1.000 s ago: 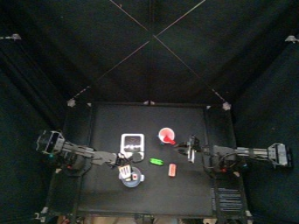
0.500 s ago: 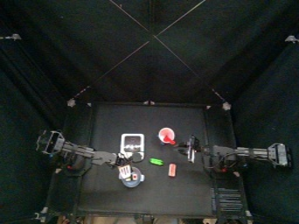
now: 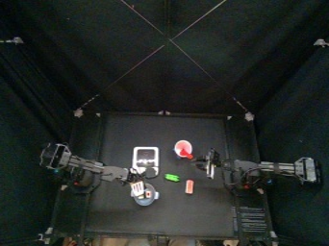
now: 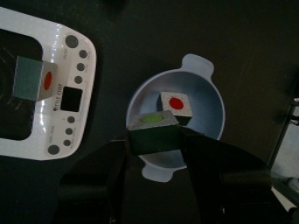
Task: Place sushi piece in bowl
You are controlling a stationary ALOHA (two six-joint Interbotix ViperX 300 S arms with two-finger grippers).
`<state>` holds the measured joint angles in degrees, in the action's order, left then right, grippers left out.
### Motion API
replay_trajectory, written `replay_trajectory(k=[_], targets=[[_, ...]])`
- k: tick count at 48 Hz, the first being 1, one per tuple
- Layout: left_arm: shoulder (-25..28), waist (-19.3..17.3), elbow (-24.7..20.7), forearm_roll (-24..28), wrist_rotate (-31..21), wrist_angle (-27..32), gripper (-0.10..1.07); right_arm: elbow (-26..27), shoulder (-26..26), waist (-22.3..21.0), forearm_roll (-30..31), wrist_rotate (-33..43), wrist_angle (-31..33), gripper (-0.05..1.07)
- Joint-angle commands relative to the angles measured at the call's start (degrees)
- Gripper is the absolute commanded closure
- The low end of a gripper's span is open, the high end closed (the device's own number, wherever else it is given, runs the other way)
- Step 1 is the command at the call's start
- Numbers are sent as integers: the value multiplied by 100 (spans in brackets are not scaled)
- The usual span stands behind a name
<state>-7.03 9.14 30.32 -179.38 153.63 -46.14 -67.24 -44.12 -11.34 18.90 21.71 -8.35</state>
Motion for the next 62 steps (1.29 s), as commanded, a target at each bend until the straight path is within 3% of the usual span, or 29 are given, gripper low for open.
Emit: replay_trajectory(k=[1,13,25,43,62], targets=[[677,0,-334,-1248,1107,-281,31,53,9,-9,-9,-9,-18,36],[677,0,-431,-1187,1090,-272,31,53,9,0,9,-9,-18,36],[765,-105,-1301,-694,1028,-105,31,53,18,-26,0,-9,-18,36],[1028,-88,-1995,-316,949,448,31,53,158,-79,-123,0,-18,36],[984,-123,-1934,-53,193,396,31,70,176,-97,-114,0,-18,36]])
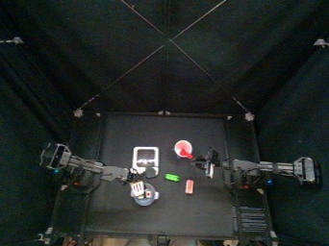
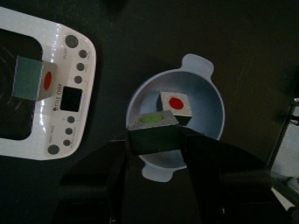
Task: Place sushi piece in bowl
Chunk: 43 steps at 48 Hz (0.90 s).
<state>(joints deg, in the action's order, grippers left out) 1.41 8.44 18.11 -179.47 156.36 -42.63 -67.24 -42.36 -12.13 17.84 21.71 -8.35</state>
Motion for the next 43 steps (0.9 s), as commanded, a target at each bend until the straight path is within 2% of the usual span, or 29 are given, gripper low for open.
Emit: replay_trajectory(k=[1,10,28,36,43], targets=[[114,-70,-703,-35,-141,35,31,79,-9,-18,-9,0,-18,36],[-9,-316,-659,70,-729,-62,31,88,0,-18,-9,0,-18,36],[-229,-220,-360,123,-694,-519,32,132,44,-18,-26,0,-18,36],[-431,-70,-9,-70,-738,-1283,32,123,35,-18,-26,0,-18,36],[-457,35,158,-369,-721,-1336,31,132,44,-18,-26,0,-18,36]])
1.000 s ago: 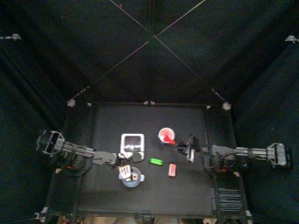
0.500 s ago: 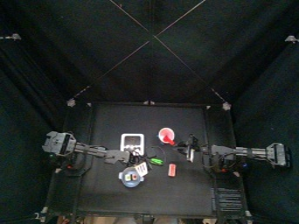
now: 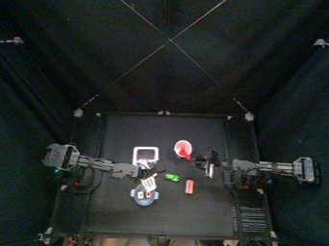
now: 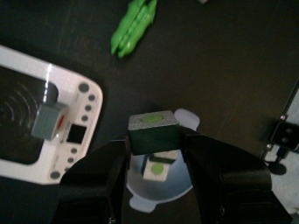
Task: Place sushi piece in bowl
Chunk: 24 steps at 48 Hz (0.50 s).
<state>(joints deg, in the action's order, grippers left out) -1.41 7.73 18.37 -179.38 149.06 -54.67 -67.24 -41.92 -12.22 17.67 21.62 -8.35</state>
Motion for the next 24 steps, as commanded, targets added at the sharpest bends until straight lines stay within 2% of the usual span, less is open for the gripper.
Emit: replay_trajectory(k=[1,15,24], targets=[[-158,123,141,-431,18,-141,31,132,0,0,-9,9,-18,36],[26,246,255,-1222,44,-185,30,141,0,-18,-9,9,-18,36],[132,237,167,-1169,141,-141,30,141,0,-9,-9,9,-18,36]])
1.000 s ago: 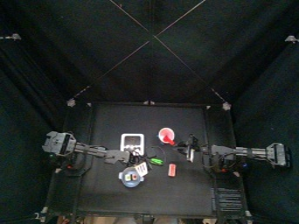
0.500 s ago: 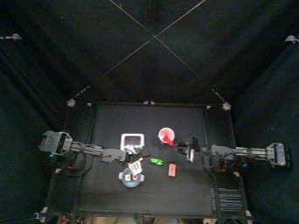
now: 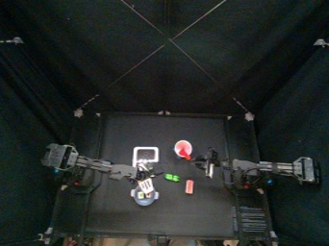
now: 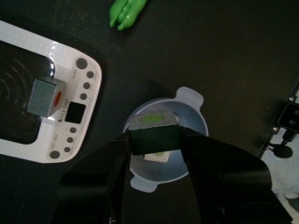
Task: Place sushi piece in bowl
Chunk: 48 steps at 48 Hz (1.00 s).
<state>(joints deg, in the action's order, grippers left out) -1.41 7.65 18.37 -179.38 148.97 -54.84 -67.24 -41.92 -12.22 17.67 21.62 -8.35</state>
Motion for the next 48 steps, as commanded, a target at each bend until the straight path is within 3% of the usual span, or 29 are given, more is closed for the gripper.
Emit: replay_trajectory(k=[1,11,28,37,48], targets=[[123,237,149,-1143,149,-123,30,132,0,-9,-9,9,-18,36],[53,211,-141,-615,-105,-18,31,132,0,-9,-9,9,-18,36],[62,264,-1002,598,-642,-44,31,132,9,-18,-9,9,-18,36],[123,272,-1160,439,-879,-176,31,123,0,-9,-9,9,-18,36],[176,264,-1213,264,-2268,-809,32,132,0,-9,-9,9,-18,36]])
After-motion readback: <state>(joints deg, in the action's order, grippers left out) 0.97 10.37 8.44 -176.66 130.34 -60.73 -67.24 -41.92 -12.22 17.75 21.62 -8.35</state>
